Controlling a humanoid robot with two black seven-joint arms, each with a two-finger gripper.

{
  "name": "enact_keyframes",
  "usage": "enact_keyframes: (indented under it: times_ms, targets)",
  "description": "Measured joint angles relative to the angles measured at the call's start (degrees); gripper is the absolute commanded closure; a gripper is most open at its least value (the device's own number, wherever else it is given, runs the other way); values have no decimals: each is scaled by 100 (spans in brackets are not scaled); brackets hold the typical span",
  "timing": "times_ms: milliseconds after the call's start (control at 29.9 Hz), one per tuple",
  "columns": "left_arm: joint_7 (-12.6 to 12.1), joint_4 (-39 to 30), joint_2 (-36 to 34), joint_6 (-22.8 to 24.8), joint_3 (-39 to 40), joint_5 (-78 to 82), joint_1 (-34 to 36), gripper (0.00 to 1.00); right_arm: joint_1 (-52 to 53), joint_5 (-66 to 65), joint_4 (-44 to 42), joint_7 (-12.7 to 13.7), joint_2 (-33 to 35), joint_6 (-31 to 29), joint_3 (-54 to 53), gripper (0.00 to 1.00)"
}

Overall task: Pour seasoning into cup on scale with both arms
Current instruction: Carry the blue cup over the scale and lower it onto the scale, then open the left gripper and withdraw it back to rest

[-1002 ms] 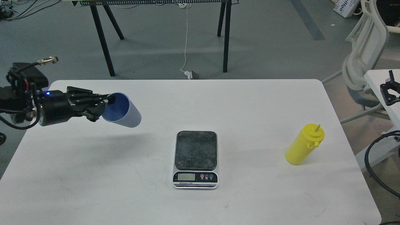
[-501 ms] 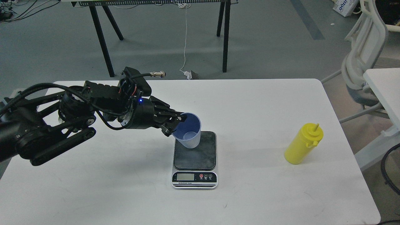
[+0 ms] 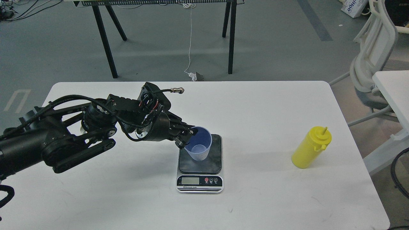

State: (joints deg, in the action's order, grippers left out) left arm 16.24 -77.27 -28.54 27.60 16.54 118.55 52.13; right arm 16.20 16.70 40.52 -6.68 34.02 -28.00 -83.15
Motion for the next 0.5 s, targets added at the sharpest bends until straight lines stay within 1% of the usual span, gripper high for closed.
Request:
enact_keyframes:
  times_ms: [134, 167, 200, 234, 267, 301, 434, 501]
  targets:
    - [4, 54, 59, 4, -9, -7, -16, 82, -27, 1, -7, 0, 0, 0, 0, 0]
    - [4, 61, 69, 7, -10, -7, -24, 80, -39, 0, -7, 0, 0, 0, 0, 0]
    - [4, 66, 79, 7, -10, -7, -29, 76, -51, 0, -8, 0, 0, 0, 0, 0]
    - [4, 70, 94, 8, -11, -9, -31, 68, -64, 1, -8, 0, 0, 0, 0, 1]
    - [4, 71, 114, 8, -11, -12, -30, 55, -75, 0, -8, 0, 0, 0, 0, 0]
    - [4, 71, 129, 8, -11, -15, -30, 45, -83, 0, -8, 0, 0, 0, 0, 0]
    - [4, 71, 141, 8, 9, -64, 9, 23, -97, 0, -3, 0, 0, 0, -7, 0]
    - [13, 62, 103, -14, 66, -100, 34, 20, -123, 0, 2, 0, 20, 0, -7, 0]
